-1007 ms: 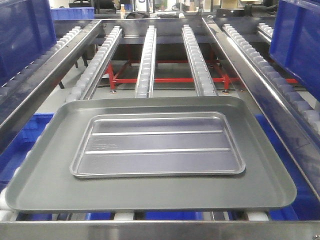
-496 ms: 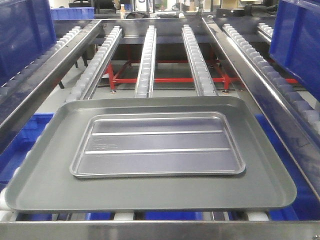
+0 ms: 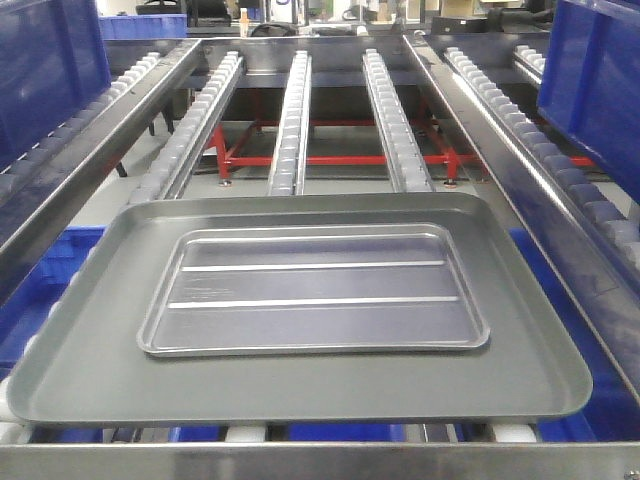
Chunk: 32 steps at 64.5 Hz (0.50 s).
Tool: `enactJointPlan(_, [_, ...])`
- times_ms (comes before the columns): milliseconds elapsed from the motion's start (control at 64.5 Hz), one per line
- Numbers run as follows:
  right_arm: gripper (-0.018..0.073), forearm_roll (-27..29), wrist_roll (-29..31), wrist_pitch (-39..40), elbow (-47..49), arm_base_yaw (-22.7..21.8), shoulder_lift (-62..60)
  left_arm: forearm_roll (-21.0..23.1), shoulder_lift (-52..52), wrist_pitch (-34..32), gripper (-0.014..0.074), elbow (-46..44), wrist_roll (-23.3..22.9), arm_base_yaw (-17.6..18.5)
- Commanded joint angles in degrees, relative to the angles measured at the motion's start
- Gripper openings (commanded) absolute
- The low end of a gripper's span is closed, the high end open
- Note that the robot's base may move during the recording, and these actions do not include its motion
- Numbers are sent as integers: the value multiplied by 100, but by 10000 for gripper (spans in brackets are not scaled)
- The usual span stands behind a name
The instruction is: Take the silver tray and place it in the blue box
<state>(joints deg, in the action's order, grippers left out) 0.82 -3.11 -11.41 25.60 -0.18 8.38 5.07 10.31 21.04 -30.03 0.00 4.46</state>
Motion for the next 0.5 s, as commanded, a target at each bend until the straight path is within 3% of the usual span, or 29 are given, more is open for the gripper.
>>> enactJointPlan(0, [130,13,-29,-208,690,164,647,10,631,153,-43,-701,0,225])
enactJointPlan(186, [420,118,-29,-991,1643,983,1854,235,1495,365,198,-1133,0,1102])
enactJointPlan(232, [472,132,-29,-1108,1801,1295,2173,331,1746,480,260,-1192,221,1406])
enactJointPlan(325, [515,137,-29,-1178,1979,1940,2821,361,2298,618,338,-1323,337,2201])
enactJointPlan(480, [508,173,-29,-947,2002,2693,3647,554,3155,562,314,-1459,522,3273])
